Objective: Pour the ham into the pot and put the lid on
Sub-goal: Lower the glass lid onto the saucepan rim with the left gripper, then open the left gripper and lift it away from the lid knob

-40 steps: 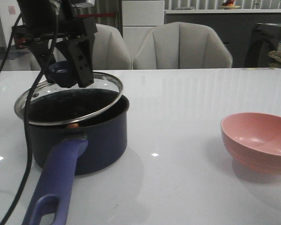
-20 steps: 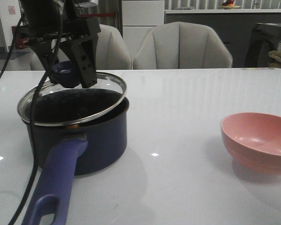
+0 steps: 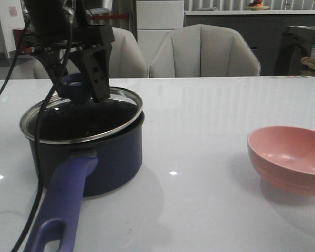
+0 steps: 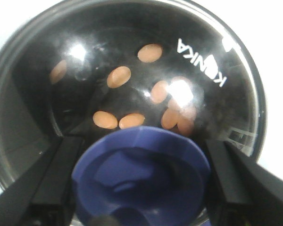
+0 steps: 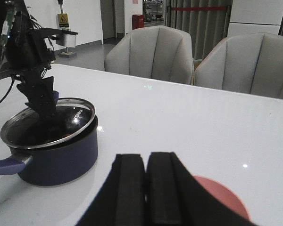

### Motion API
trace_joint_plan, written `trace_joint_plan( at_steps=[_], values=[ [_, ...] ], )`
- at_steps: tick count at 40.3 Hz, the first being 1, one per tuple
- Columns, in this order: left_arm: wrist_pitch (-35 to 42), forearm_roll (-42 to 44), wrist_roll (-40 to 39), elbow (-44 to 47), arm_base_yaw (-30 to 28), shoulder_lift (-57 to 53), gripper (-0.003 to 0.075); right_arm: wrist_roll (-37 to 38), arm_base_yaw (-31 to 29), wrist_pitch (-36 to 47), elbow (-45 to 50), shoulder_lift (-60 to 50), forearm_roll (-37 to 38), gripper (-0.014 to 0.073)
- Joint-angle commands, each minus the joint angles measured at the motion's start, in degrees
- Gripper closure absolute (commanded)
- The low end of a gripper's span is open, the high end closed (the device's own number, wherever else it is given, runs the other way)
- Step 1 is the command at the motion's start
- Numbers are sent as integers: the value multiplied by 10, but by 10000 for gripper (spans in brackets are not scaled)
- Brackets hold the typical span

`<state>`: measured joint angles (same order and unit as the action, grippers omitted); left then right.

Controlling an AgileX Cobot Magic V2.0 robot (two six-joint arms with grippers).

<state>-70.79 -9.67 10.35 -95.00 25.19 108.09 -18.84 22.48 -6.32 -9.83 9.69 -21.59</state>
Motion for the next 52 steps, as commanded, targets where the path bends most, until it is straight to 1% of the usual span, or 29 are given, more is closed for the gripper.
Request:
trace_joint_plan(
  at_steps=[1,8,13,18,30,36,45,52],
  values=[
    [-29,-15,-4,-16,4,-25,307,-5,1,41,-15,4,-4,458],
    [-29,-15,-4,-16,4,-20,178,-5,1,41,-15,4,-4,458],
    [-29,-16,-4,-16,4,-20,138,-5,1,41,-15,4,-4,458],
    [-29,-16,-4,-20,4,-20,137,-5,1,41,-15,4,-4,458],
    [-29,-14,-4,-76,4,-29,138,-5,1,41,-15,4,-4,458],
    [-29,29,-6,-77,1,-56,162,-5,1,41,-15,4,-4,458],
    [-29,34,-7,-73,-31,-119,213,-5,1,41,-15,4,-4,458],
    [-25,34,-7,-16,-75,-194,258,-5,1,41,-15,4,-4,458]
  ],
)
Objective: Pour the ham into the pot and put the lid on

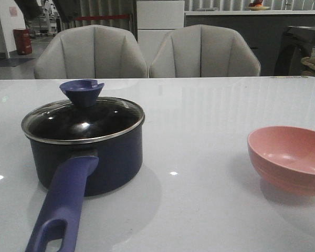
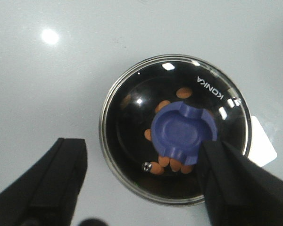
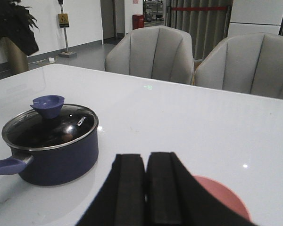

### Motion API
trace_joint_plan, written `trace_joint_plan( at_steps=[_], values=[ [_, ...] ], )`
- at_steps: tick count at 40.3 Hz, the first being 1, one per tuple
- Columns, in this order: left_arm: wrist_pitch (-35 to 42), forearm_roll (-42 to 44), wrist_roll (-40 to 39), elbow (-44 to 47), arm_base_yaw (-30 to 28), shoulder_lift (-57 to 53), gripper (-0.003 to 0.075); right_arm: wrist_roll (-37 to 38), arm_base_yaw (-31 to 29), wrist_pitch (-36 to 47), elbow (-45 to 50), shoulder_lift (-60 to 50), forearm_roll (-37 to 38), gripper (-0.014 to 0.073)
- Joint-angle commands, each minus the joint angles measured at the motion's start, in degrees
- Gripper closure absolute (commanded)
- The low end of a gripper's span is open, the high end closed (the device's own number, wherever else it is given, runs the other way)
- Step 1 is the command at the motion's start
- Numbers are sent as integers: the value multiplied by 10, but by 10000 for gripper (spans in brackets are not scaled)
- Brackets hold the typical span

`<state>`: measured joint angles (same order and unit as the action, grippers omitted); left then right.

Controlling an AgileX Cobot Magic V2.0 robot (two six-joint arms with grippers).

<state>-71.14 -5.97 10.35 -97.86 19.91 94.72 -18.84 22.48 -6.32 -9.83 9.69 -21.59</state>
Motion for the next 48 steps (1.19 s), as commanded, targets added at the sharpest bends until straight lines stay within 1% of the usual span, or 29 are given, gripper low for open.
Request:
trace_joint_plan(
  at_steps=[1,10,16,25,35,46,48],
  values=[
    [-18,-3,-7,27,-32,-74,263,-5,1,41,-15,4,-4,458],
    [35,-3,-1,164,-118,-196,294,-5,1,41,-15,4,-4,458],
    [119,-3,-1,262,-161,-298,294,-5,1,41,-15,4,-4,458],
    [223,-3,-1,381,-165,-443,293,-5,1,41,-15,4,-4,458],
    [358,-3,-1,535,-165,-629,294,-5,1,41,-15,4,-4,458],
    [435,-8,-1,686,-158,-815,296,-5,1,41,-15,4,-4,458],
    [446,-11,-1,711,-155,-845,313,-5,1,41,-15,4,-4,458]
  ],
)
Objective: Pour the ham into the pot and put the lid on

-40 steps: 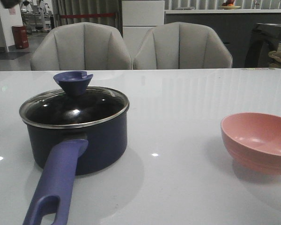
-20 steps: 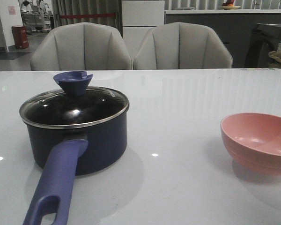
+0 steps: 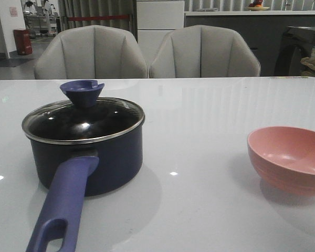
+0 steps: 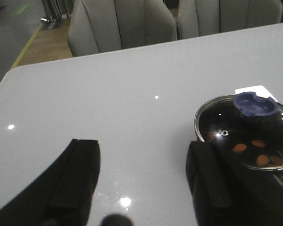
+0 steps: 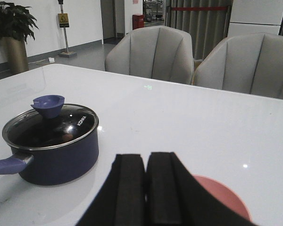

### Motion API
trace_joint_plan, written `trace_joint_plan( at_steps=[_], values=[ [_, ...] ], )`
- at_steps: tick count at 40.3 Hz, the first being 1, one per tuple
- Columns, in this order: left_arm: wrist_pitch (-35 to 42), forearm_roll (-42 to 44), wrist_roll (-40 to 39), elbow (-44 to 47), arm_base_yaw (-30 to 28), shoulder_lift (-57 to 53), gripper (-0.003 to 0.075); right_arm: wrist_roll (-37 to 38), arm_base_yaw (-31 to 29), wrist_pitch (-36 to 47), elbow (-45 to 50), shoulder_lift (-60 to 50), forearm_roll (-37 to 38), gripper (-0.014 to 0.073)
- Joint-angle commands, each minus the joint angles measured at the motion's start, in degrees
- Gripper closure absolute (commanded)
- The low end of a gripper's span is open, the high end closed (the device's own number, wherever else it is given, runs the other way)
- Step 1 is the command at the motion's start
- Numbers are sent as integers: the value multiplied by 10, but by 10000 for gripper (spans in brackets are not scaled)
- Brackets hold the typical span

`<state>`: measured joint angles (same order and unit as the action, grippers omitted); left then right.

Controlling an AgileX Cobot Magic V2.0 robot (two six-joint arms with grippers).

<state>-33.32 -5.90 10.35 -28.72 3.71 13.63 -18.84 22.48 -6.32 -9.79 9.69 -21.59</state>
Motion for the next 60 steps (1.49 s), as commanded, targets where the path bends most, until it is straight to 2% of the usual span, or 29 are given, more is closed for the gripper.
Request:
trace_joint_plan(
  at_steps=[1,7,11,12,14,43,47,51,55,60],
  values=[
    [73,-13,-1,32,8,-46,322,-5,1,41,-16,4,-4,458],
    [115,-19,-1,82,8,-117,451,-5,1,41,-16,4,-4,458],
    [125,-19,-1,83,8,-139,599,-5,1,41,-16,4,-4,458],
    [125,-19,-1,83,8,-139,615,-5,1,41,-16,4,-4,458],
    [125,-22,-1,83,8,-139,596,-5,1,41,-16,4,-4,458],
    [121,-23,-1,84,8,-139,598,-5,1,41,-16,4,-4,458],
    [122,-25,-28,93,2,-139,598,-5,1,41,-16,4,-4,458],
    [126,10,-65,111,-17,-139,598,-5,1,41,-16,4,-4,458],
    [152,28,-97,140,-42,-139,598,-5,1,41,-16,4,-4,458],
    [230,28,-103,188,-57,-139,598,-5,1,41,-16,4,-4,458]
  ],
)
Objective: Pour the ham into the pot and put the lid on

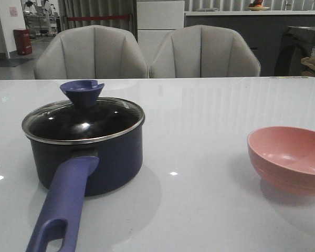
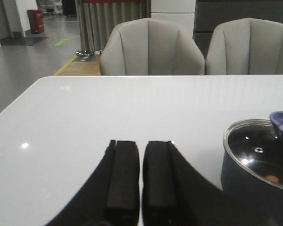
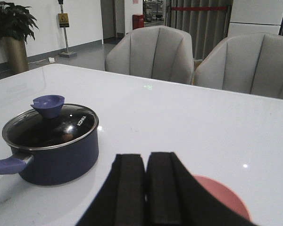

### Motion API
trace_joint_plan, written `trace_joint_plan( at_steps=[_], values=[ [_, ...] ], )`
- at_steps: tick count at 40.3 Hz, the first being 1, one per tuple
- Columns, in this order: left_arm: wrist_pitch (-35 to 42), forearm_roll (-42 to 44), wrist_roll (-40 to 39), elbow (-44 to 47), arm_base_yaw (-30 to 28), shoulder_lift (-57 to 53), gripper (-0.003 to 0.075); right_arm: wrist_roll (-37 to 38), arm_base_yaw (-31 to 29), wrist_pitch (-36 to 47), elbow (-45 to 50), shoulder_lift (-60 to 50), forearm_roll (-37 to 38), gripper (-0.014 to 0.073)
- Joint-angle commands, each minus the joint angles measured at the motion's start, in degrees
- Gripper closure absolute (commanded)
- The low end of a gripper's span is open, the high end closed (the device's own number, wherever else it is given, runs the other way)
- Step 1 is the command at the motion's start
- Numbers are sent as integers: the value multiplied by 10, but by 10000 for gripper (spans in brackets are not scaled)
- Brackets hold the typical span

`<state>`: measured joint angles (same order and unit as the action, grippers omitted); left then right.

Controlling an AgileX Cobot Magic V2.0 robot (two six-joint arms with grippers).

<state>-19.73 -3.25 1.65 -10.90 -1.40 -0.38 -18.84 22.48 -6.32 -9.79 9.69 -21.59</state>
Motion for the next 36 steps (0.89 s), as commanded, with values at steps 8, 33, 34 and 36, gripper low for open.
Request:
trace_joint_plan(
  at_steps=[8,33,34,36],
  values=[
    [177,39,-108,79,-5,1,598,-5,1,41,-16,4,-4,458],
    [185,59,-110,130,50,-12,598,-5,1,39,-16,4,-4,458],
    [185,59,-110,130,48,-12,598,-5,1,39,-16,4,-4,458],
    [185,59,-110,130,45,-12,598,-5,1,39,-16,4,-4,458]
  ],
)
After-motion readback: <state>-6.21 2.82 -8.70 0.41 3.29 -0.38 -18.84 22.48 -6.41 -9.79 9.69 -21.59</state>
